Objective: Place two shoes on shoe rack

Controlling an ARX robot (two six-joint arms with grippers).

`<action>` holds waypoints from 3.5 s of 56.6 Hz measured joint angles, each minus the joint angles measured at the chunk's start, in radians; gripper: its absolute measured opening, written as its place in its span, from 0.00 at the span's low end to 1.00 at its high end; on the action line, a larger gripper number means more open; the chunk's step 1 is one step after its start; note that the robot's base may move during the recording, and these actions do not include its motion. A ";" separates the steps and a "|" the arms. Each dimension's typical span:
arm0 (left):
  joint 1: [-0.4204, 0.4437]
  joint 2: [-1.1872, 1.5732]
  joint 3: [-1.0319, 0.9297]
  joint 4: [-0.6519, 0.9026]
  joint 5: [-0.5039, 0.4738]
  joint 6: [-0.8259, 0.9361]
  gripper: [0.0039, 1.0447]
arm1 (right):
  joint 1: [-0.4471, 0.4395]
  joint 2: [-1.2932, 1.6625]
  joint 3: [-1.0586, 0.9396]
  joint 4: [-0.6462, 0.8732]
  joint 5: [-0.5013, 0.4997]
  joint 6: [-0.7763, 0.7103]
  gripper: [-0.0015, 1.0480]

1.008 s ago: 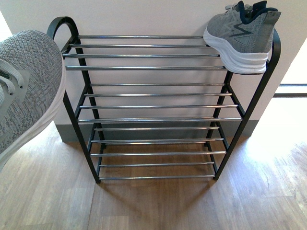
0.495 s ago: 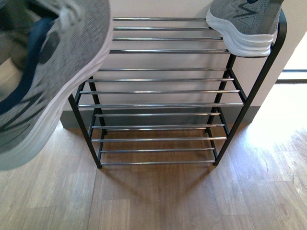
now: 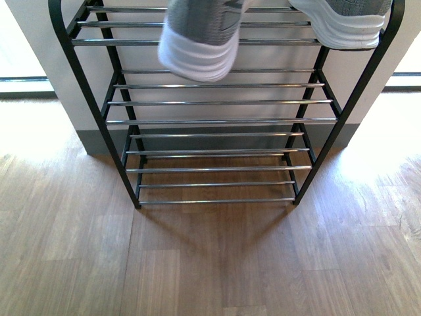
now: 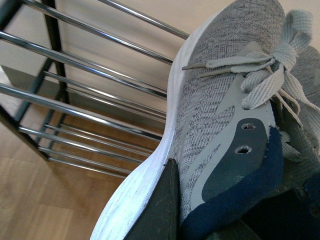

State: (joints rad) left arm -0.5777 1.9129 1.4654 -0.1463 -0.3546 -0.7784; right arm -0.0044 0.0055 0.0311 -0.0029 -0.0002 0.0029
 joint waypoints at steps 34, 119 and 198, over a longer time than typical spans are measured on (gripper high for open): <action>0.023 0.461 0.683 -0.266 0.123 -0.126 0.01 | 0.000 0.000 0.000 0.000 0.000 0.000 0.91; -0.113 -1.089 -0.941 0.163 -0.589 0.335 0.91 | 0.000 0.000 0.000 0.000 0.000 0.000 0.91; 0.573 -1.853 -1.451 0.171 0.354 0.769 0.01 | 0.000 0.000 0.000 0.000 0.000 0.000 0.91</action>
State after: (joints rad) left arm -0.0044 0.0597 0.0143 0.0242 -0.0002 -0.0097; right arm -0.0044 0.0055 0.0307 -0.0029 -0.0002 0.0029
